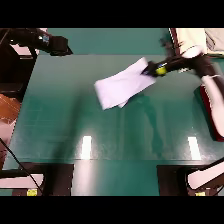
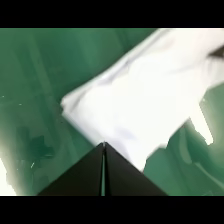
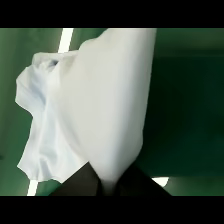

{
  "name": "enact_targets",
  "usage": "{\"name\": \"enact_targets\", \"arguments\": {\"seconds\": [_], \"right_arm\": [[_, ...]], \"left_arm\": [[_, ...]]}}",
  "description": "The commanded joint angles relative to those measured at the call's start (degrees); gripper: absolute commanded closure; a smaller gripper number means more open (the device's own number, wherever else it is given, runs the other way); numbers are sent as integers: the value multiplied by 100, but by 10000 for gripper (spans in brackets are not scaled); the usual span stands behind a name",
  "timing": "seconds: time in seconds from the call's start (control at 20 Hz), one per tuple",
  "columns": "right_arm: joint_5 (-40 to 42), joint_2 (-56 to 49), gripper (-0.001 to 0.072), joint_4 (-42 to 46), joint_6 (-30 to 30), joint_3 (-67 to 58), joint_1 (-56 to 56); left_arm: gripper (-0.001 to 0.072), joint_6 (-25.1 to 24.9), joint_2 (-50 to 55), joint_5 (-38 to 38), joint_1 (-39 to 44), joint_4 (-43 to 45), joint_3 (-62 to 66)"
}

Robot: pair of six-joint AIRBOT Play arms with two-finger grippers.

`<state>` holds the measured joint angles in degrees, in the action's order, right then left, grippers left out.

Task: Fold the shirts.

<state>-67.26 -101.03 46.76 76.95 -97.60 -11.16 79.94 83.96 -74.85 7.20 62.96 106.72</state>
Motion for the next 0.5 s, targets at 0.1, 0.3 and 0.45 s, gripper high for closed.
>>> {"name": "enact_targets", "arguments": {"seconds": [0.1, 0.3, 0.45], "right_arm": [[-70, 1102, 693, 1036, 507, -208, 2039], [-52, 1491, 692, 1036, 562, -208, 3598], [144, 1480, 693, 1025, 560, -208, 4422]], "left_arm": [[683, -90, -4, 164, 431, -2, 0], [683, -87, -4, 197, 459, -33, 0], [683, -33, -4, 197, 459, -42, 0]]}}
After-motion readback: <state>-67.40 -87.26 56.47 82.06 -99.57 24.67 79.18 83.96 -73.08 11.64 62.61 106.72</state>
